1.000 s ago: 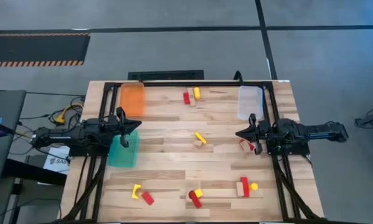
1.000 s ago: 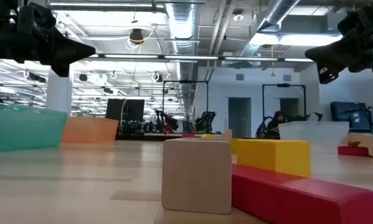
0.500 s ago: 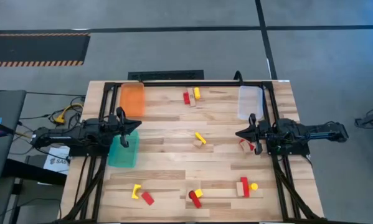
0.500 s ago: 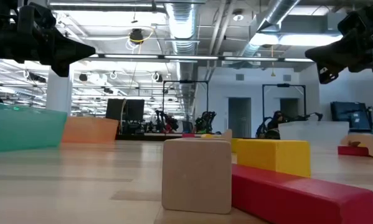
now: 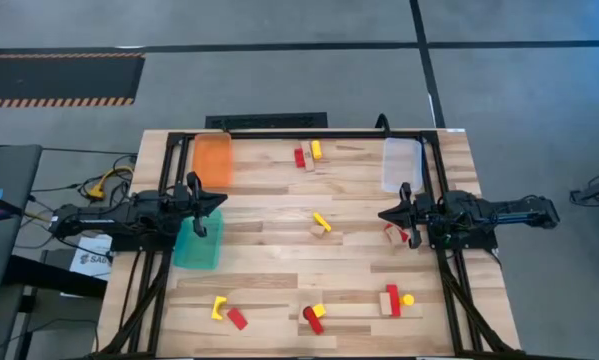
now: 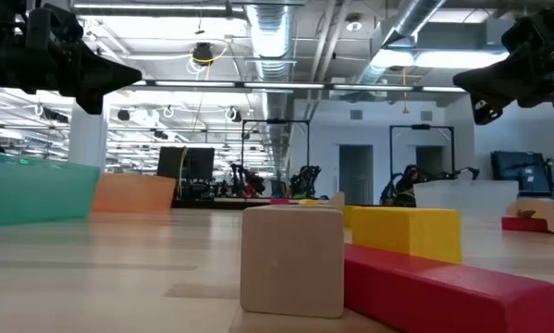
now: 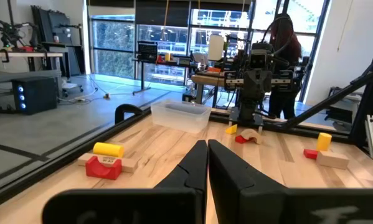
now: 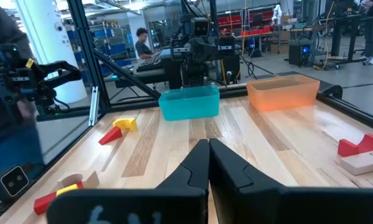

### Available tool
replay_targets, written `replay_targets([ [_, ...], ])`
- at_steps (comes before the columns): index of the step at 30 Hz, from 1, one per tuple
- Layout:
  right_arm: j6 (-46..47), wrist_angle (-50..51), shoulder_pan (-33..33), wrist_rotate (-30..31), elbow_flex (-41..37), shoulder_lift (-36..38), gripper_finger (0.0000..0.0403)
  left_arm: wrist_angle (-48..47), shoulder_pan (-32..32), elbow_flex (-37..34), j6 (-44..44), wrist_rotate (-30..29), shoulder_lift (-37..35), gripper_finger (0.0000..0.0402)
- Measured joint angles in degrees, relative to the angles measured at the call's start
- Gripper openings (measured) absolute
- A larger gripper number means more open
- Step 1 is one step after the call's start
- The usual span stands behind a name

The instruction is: Sort & place blocks by color

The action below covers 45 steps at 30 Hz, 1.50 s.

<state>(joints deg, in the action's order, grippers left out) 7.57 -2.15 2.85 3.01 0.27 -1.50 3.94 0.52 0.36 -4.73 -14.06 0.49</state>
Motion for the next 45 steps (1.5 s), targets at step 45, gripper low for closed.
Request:
replay_targets([
  [45,-2.9,-0.4,-0.4,0.0,0.0,0.0,0.0028,16.8,-0.1,1.6,-16.0,4.1,0.1,0.0000],
])
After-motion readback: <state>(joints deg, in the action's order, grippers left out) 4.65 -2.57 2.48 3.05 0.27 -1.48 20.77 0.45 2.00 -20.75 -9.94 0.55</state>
